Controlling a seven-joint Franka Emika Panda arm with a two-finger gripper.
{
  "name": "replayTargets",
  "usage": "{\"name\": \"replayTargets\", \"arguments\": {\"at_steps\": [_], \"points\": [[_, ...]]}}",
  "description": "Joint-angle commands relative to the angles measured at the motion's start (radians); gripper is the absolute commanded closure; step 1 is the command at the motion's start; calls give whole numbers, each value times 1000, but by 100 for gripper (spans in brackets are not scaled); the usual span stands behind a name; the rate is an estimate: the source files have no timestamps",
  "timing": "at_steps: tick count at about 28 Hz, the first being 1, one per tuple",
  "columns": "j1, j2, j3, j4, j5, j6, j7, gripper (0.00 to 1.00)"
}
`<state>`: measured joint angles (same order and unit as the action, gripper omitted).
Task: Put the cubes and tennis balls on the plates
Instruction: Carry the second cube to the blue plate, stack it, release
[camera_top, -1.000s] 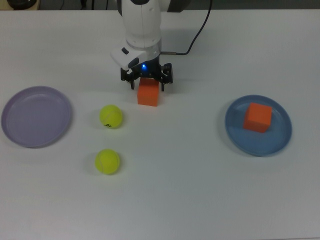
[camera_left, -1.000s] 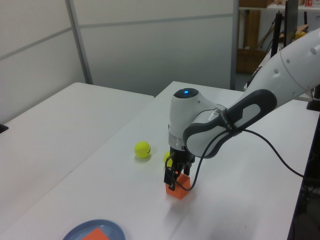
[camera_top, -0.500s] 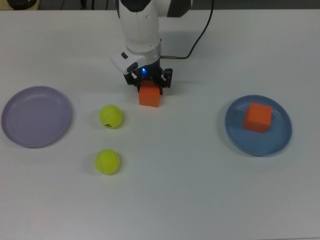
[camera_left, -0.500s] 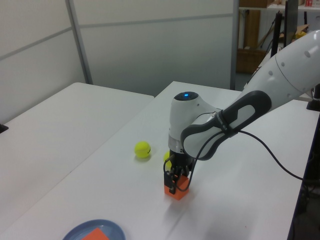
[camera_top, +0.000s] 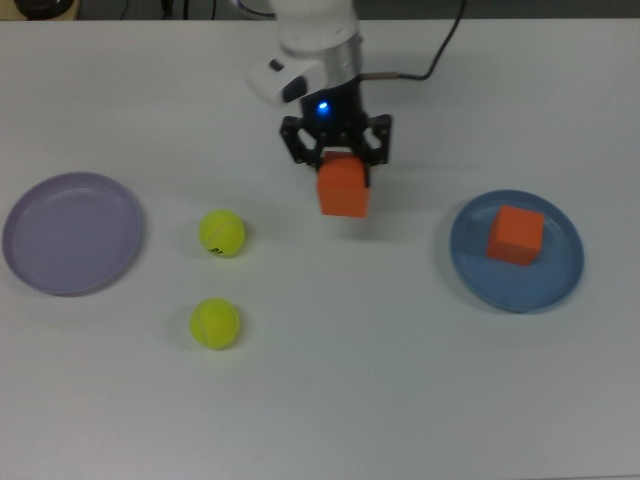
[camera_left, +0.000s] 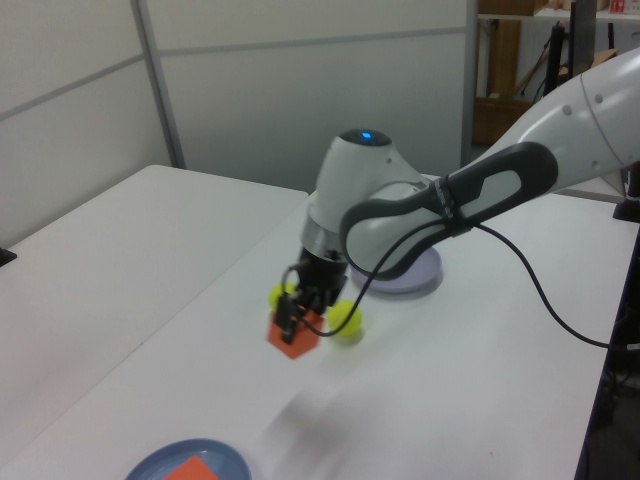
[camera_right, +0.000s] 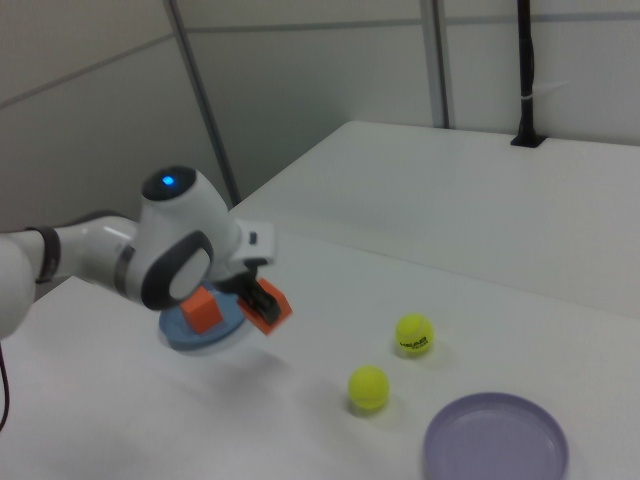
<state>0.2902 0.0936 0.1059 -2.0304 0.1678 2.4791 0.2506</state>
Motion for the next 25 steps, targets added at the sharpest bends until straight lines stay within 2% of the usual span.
{"name": "replayTargets", "arguments": {"at_steps": [1,2,7,11,13,15,19,25], "points": [[24,44,41,117,18,-9,110,100],[26,67,67,157,13,-9,152,100],[38,124,130,229,-7,-8,234,100],[84,184,130,283,-54,-5,346,100],[98,210,130,306,-91,-3,386,100],[125,248,130,331,-149,-2,443,100],[148,294,132,360,-223,1,509,100],[179,318,140,371,-241,1,527,100]]}}
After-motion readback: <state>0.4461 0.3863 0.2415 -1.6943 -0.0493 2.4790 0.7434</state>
